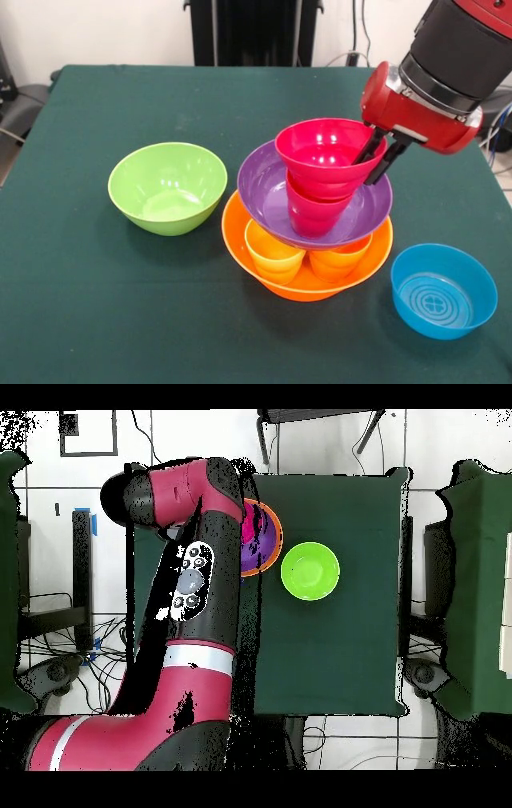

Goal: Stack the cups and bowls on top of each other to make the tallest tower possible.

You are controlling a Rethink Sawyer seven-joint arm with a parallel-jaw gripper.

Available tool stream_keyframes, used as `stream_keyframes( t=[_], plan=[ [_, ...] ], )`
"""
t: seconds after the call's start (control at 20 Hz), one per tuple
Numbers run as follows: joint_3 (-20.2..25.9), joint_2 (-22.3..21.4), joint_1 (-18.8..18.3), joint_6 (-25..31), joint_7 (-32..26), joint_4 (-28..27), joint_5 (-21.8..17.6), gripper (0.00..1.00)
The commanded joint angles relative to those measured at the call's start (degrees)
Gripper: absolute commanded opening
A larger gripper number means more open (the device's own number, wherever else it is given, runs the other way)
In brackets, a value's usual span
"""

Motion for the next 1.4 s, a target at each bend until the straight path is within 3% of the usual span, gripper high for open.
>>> stream_keyframes(
  t=[0.05,0.95,1.0,1.1,1.3,1.4],
  plan=[
    [1.57,1.0,0.02,-2.39,6.71,3.38,-1.58,0.0],
    [1.69,0.45,-0.45,-4.98,4.35,4.75,-1.11,0.0],
    [2.02,0.05,-0.53,-6.03,3.97,5.48,-1.06,1.0],
    [2.75,-0.54,-0.86,-7.14,4.04,6.58,-0.44,1.0],
    [1.67,-0.43,-0.21,-4.24,7.63,6.56,0.82,1.0],
    [2.0,-0.14,-0.42,-3.63,6.71,5.65,1.0,1.0]
  ],
)
